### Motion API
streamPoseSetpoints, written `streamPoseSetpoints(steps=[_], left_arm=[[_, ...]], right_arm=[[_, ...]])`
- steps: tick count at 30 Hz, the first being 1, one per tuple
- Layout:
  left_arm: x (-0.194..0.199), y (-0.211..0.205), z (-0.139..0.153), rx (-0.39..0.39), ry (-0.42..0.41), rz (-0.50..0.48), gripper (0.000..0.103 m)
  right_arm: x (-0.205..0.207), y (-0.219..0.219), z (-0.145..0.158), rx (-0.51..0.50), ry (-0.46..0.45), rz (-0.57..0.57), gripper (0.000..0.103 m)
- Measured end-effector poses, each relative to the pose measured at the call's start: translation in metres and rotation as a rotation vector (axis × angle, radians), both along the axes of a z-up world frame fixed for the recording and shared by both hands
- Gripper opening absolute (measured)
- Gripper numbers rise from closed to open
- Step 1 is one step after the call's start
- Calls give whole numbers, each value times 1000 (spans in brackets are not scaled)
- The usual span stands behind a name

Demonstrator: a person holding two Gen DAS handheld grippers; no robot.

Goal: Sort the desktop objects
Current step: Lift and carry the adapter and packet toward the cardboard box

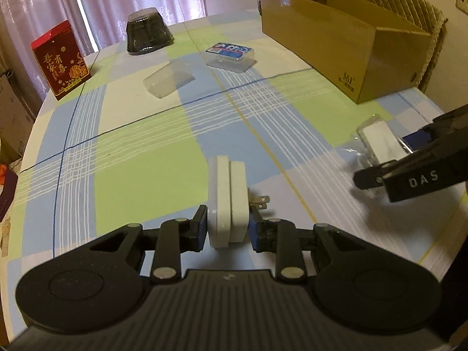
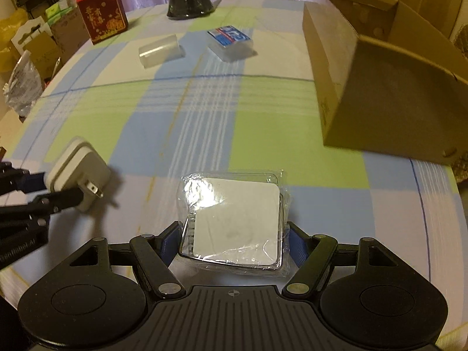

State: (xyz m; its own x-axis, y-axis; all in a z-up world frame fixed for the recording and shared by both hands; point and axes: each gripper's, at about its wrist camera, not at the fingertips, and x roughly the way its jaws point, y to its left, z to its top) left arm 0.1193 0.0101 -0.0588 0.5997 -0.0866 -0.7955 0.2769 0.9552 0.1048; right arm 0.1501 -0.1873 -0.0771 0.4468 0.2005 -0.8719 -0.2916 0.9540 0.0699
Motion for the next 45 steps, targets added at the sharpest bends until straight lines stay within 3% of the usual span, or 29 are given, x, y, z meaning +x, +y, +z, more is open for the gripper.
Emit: streamPoseSetpoints(steps=[9,20,45], left_arm=[[7,-3,-6,54,-22,-22,27],[6,-5,-4,54,-3,-36,24],[-22,-37,63,36,-79,-70,24]], right_arm=[[-6,-4,-13,-16,-13,8,73],[-5,-4,-13,-21,-28,6,72],[-34,-41,75,92,-186,-88,72]])
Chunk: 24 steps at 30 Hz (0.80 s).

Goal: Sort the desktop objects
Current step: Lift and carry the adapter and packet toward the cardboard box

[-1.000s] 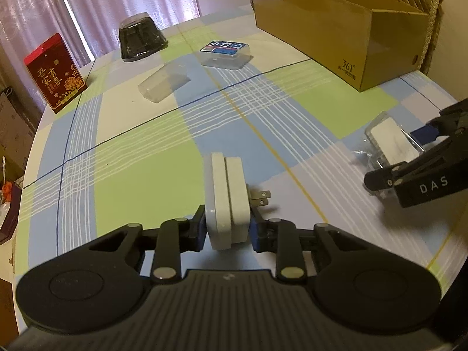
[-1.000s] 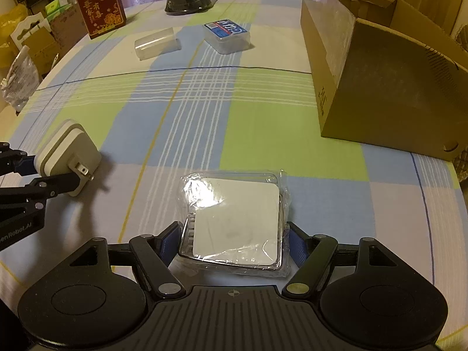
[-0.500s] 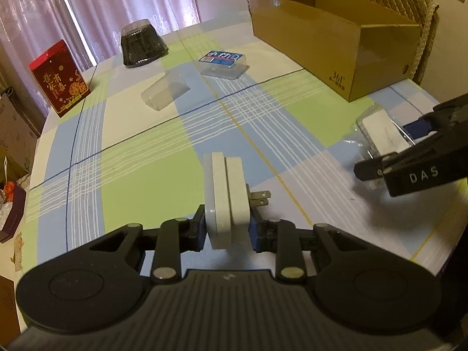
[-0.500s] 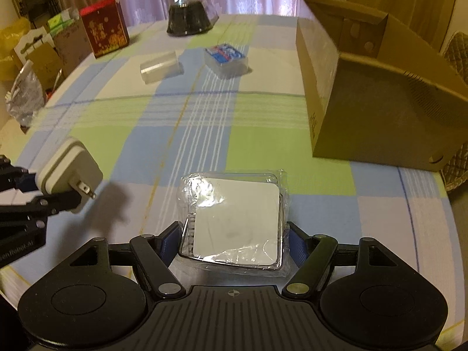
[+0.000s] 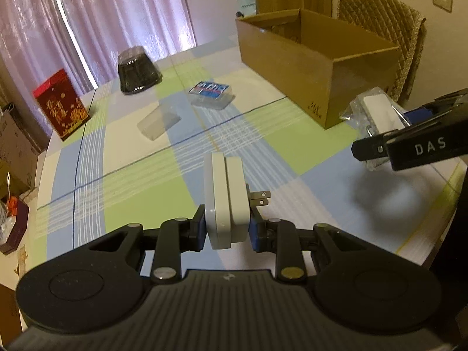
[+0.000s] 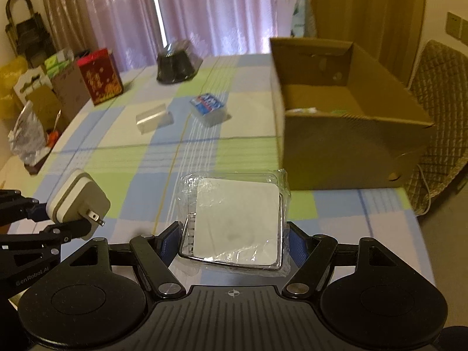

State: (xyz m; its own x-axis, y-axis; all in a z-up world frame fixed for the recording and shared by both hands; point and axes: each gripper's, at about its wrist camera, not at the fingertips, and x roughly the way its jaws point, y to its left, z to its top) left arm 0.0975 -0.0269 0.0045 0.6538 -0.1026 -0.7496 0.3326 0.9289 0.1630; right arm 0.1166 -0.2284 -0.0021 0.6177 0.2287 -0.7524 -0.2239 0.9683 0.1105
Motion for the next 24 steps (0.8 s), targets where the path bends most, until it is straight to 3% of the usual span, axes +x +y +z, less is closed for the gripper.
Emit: streamPoseSetpoints(steps=[24], left_arm=[[0,-37,25,-25,-29,-65,24]], right_arm=[[-14,-48,28,43,-38,-102,72]])
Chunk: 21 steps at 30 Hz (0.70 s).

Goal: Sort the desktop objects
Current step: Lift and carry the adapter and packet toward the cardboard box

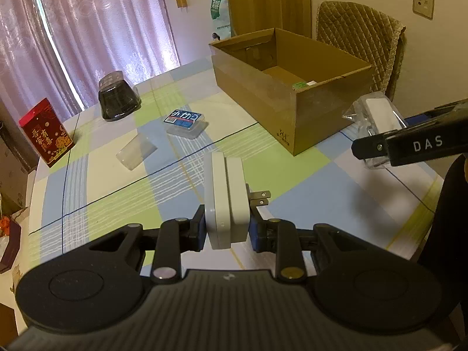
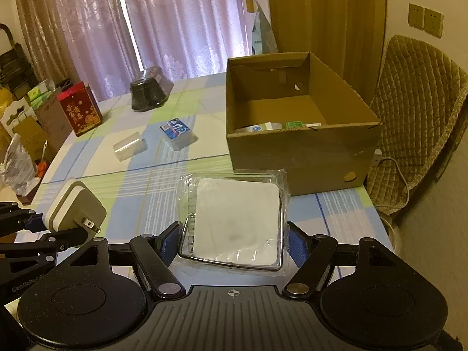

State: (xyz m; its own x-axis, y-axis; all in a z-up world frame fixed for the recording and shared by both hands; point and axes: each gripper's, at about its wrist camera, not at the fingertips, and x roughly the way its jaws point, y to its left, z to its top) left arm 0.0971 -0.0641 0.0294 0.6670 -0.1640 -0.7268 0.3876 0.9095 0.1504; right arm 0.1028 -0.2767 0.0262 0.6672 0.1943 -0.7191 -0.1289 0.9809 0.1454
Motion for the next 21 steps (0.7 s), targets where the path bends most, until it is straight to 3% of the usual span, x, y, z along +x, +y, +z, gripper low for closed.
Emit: streamPoseSetpoints(steps=[21], left_arm=[[51,-54,28,-65,-53,-84,24]], right_arm=[[31,-52,39,-4,-87,-73,72]])
